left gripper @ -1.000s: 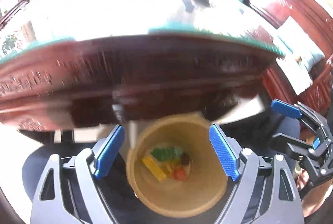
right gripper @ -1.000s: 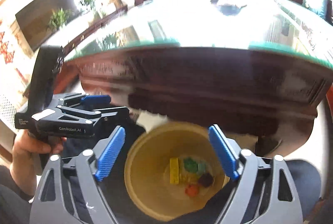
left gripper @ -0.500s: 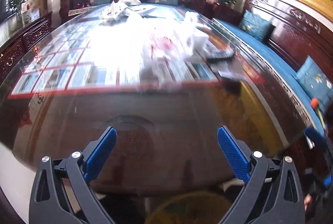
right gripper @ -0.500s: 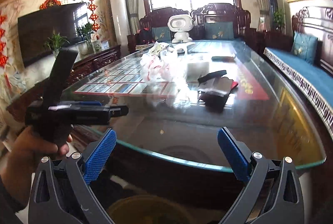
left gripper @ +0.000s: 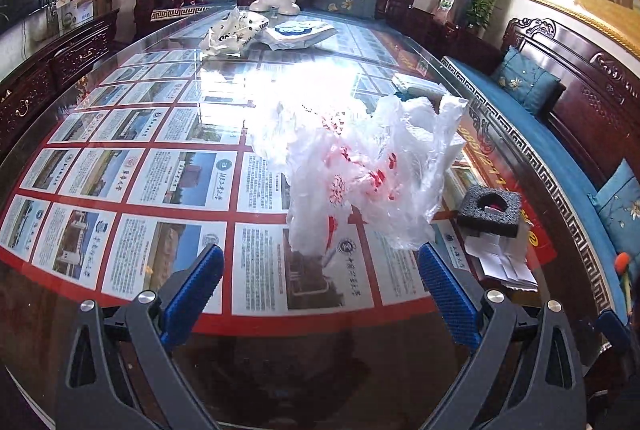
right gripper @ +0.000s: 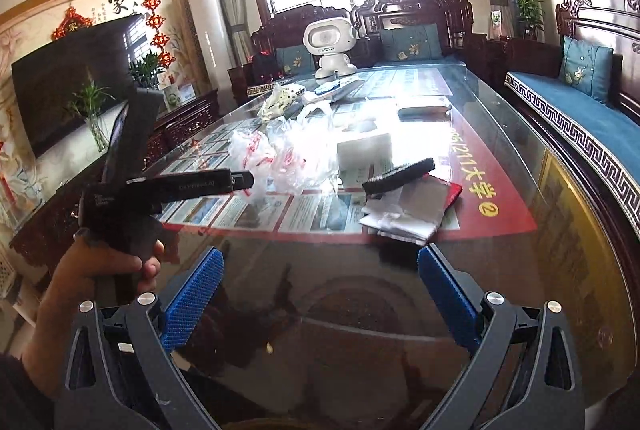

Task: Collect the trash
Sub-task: 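Grasp the clear plastic bag with red print with the left gripper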

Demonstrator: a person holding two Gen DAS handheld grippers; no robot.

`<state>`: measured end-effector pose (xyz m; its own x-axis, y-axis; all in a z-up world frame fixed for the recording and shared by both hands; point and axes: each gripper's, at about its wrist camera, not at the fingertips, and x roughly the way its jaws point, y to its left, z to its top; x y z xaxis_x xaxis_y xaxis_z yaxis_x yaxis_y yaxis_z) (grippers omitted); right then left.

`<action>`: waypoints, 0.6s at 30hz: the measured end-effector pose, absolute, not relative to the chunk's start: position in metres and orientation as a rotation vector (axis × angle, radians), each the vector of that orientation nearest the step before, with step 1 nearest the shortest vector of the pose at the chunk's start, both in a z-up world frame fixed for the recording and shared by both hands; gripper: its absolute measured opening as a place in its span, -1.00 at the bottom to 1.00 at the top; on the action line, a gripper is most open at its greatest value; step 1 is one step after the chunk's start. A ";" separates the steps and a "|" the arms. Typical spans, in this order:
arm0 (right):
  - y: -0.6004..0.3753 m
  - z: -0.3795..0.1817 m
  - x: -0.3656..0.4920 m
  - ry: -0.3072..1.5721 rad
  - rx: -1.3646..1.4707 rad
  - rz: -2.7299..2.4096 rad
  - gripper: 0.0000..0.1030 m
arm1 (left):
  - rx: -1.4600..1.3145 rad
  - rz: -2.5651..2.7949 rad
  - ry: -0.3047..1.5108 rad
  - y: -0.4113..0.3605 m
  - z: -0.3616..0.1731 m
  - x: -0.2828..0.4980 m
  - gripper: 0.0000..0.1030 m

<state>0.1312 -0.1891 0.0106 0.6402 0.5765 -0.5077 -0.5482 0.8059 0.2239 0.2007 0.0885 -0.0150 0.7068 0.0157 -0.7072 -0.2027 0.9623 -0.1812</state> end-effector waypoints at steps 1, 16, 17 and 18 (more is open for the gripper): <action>-0.186 0.013 0.135 0.599 0.051 0.644 0.84 | -0.255 0.111 0.779 0.090 -0.017 0.206 0.89; -0.121 0.024 0.215 0.608 -0.023 0.669 0.84 | -0.301 -0.011 0.810 0.108 -0.041 0.250 0.44; -0.121 0.023 0.219 0.612 -0.024 0.663 0.84 | -0.305 -0.022 0.827 0.108 -0.044 0.253 0.11; -0.122 0.022 0.221 0.614 -0.024 0.653 0.84 | -0.307 -0.025 0.839 0.108 -0.046 0.254 0.00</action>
